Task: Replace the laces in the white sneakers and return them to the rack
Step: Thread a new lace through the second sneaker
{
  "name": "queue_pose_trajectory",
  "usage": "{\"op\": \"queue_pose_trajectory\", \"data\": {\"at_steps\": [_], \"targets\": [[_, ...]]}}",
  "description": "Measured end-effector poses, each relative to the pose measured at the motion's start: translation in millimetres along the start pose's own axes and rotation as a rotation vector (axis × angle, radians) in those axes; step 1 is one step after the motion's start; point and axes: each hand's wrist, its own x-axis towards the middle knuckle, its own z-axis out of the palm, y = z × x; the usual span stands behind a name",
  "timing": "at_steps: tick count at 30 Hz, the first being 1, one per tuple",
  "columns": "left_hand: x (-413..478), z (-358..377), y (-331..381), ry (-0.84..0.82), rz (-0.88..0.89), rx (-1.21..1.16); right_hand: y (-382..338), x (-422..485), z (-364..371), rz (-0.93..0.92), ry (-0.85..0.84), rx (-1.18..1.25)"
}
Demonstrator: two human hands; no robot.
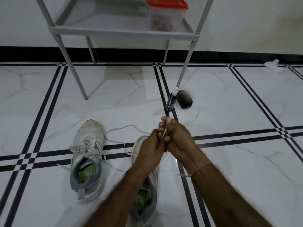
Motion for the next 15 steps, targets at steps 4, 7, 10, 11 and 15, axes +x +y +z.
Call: {"op": "queue_pose_trajectory", "data": {"at_steps": [4, 7, 10, 11, 15], "targets": [[-0.7, -42.6, -57.4, 0.221, 0.006, 0.327, -31.8, 9.6, -31.2, -0.071, 0.147, 0.22], [-9.2, -58.7, -77.5, 0.326, 0.031, 0.522, -33.6, 10.8, -49.2, -0.106, 0.252, -0.027], [-5.8, -21.8, -35.4, 0.197, 0.091, 0.455, -9.1, 6.7, -29.2, -0.051, 0.112, -0.125], [-3.1, -8.6, -20.9, 0.101, 0.102, 0.383, -1.7, 5.8, -19.8, -0.022, 0.062, -0.116], [7.7, 3.4, -18.7, 0.069, 0.103, 0.284, 0.3, 12.0, -14.3, -0.026, 0.015, -0.046]]}}
